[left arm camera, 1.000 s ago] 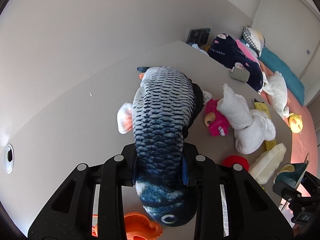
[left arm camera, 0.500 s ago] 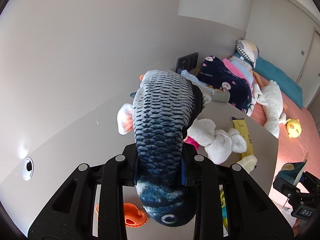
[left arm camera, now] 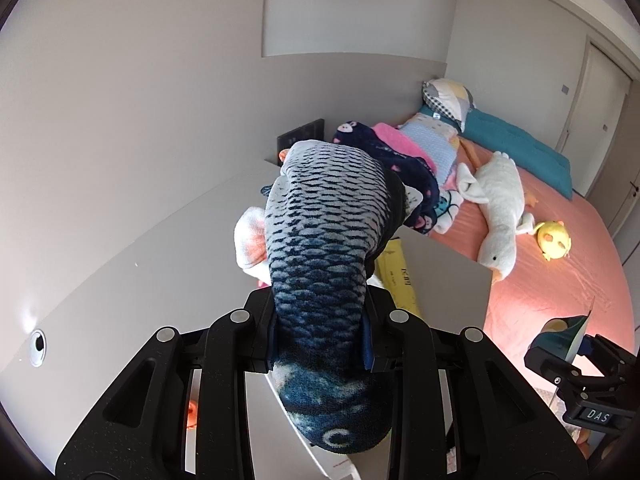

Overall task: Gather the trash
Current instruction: 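Carry the fish and panel over the black bin and open both grippers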

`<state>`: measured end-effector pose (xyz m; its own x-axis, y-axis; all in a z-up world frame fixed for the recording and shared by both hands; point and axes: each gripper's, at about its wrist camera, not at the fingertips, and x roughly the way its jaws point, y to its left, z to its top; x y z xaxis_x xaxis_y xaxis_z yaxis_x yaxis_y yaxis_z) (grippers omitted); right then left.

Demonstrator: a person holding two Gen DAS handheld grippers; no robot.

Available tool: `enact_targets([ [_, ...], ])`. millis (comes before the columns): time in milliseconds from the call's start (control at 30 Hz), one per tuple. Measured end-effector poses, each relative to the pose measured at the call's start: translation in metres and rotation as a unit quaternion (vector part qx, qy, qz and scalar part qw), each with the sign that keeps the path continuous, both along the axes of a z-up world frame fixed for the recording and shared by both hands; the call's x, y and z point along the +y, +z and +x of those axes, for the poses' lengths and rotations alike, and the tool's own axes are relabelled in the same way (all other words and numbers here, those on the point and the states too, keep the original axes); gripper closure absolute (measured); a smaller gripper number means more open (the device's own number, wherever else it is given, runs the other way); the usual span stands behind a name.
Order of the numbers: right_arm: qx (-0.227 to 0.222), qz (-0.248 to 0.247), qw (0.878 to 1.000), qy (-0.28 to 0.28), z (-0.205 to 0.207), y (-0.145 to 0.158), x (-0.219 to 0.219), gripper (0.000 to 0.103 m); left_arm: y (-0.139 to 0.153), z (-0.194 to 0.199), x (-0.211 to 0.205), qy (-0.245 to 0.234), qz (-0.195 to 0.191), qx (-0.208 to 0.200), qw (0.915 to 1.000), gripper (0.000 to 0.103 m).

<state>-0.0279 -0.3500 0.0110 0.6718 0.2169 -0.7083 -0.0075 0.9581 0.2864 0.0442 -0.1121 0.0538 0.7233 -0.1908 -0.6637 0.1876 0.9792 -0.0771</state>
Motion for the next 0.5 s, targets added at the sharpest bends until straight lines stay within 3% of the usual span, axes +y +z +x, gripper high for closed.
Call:
enact_targets([
  [500,0.008,-0.002,0.997,-0.077,-0.046,-0.006,-0.092,0.022,-0.013,-0.026,-0.114,-0.104,-0.002,0.021,0.9944,0.073],
])
